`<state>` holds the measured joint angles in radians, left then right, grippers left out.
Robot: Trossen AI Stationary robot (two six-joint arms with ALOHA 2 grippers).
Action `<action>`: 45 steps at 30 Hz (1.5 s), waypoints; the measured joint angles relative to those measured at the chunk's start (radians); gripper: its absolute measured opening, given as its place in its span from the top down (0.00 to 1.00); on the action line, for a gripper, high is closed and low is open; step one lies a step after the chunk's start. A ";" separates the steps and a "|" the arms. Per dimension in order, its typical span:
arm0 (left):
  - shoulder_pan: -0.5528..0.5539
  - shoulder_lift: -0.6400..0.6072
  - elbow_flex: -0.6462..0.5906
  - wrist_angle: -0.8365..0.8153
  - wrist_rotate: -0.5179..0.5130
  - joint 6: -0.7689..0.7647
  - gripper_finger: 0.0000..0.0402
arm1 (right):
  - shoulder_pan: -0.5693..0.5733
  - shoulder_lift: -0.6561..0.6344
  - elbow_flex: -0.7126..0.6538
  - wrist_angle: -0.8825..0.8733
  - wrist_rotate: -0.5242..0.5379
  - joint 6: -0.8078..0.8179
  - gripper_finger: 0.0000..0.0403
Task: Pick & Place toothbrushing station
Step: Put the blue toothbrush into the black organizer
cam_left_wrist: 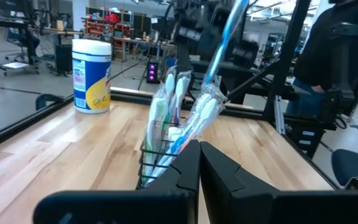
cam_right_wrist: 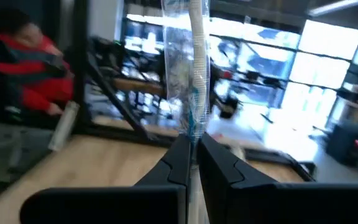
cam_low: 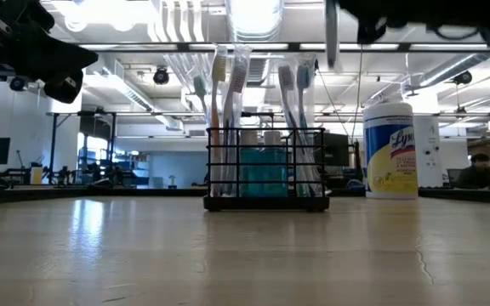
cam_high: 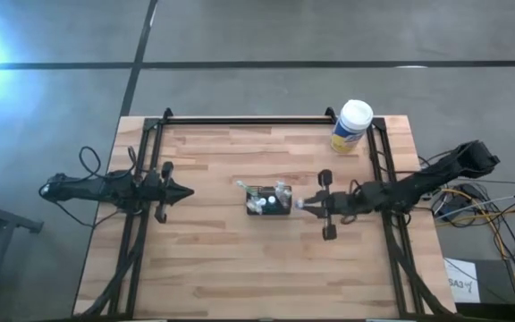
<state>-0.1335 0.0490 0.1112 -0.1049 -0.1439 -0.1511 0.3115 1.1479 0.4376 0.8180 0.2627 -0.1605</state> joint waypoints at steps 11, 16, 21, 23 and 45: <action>0.001 0.000 0.000 0.000 -0.024 0.004 0.97 | -0.062 0.271 -0.147 0.573 0.042 -0.003 0.97; 0.001 0.000 0.000 0.001 -0.040 0.004 0.97 | -0.105 0.417 -0.100 0.582 0.051 0.027 0.97; 0.000 0.000 0.000 0.001 -0.040 0.003 0.97 | -0.118 0.510 -0.100 0.673 0.093 0.026 0.97; 0.000 0.000 0.000 0.001 -0.040 0.003 0.97 | -0.118 0.528 -0.109 0.727 0.109 0.027 0.97; 0.000 0.000 -0.001 0.008 -0.037 0.002 0.97 | -0.111 0.715 -0.126 0.750 0.193 0.108 0.97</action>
<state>-0.1337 0.0494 0.1104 -0.0965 -0.1814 -0.1495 0.2005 1.8629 0.3114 1.5676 0.4555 -0.0528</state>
